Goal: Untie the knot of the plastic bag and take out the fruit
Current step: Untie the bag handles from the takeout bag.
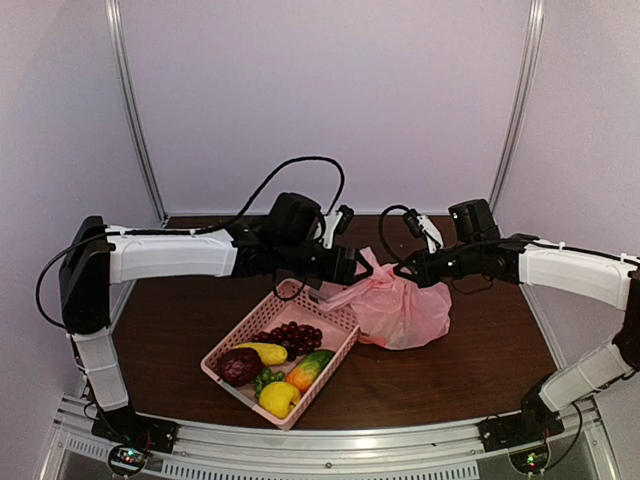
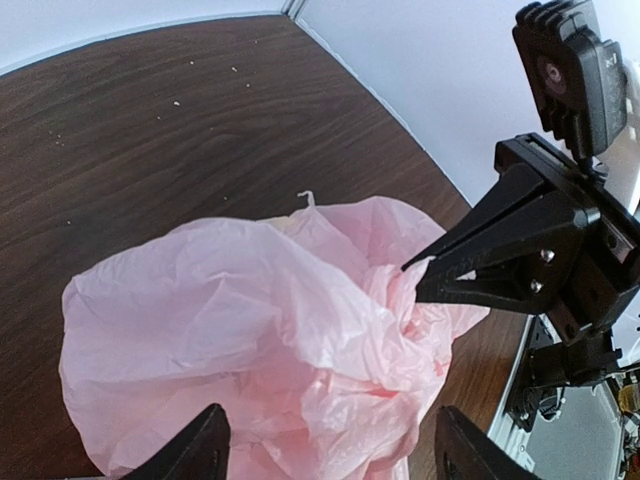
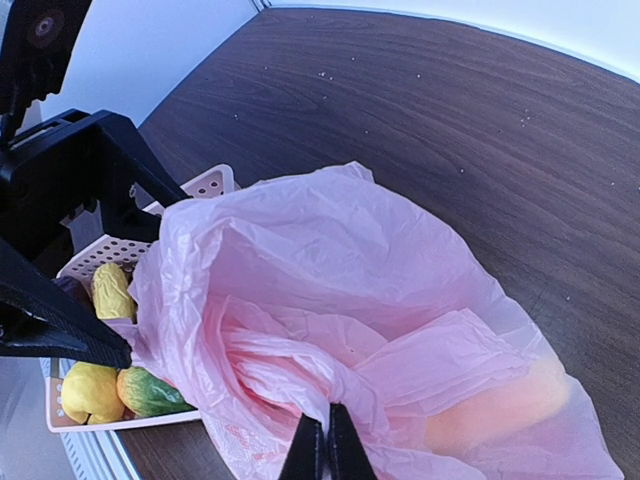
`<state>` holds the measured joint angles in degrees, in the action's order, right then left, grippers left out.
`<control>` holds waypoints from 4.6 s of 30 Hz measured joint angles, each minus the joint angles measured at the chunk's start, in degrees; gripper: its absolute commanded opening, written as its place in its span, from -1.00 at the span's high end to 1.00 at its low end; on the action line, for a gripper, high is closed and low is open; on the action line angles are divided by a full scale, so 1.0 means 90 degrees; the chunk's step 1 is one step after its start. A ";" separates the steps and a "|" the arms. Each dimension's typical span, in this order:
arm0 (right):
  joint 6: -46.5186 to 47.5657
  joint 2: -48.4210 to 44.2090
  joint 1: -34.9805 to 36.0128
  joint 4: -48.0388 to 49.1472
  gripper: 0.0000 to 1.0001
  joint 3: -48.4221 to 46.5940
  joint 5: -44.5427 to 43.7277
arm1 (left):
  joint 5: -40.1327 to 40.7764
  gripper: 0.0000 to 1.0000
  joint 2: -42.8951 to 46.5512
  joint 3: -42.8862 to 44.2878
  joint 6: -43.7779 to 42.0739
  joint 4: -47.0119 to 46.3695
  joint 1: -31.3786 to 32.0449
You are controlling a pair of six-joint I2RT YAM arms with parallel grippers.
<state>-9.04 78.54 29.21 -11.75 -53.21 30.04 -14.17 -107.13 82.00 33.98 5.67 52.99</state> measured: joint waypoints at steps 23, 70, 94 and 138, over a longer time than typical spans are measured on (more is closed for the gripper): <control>-0.0061 -0.0277 0.0000 0.0056 1.00 0.0219 -0.0051 | -0.0119 1.00 -0.0024 -0.0012 0.0151 -0.0163 0.0036; -0.0869 -0.1530 -0.0041 0.0840 1.00 0.1384 -0.0906 | 0.0862 -0.12 0.0884 -0.0032 -0.0986 -0.0087 0.0291; -0.0879 -0.1523 -0.0044 0.0855 1.00 0.1382 -0.0811 | 0.1064 -0.16 -0.0357 0.0629 -0.0940 0.0260 0.0578; -0.1370 -0.2074 -0.0041 0.0916 1.00 0.1882 -0.1523 | 0.1022 1.00 0.0308 -0.0338 -0.0401 -0.0255 0.0272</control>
<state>-21.37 59.88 28.84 -3.51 -36.27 16.34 -4.97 -104.36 78.96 30.37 3.38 55.44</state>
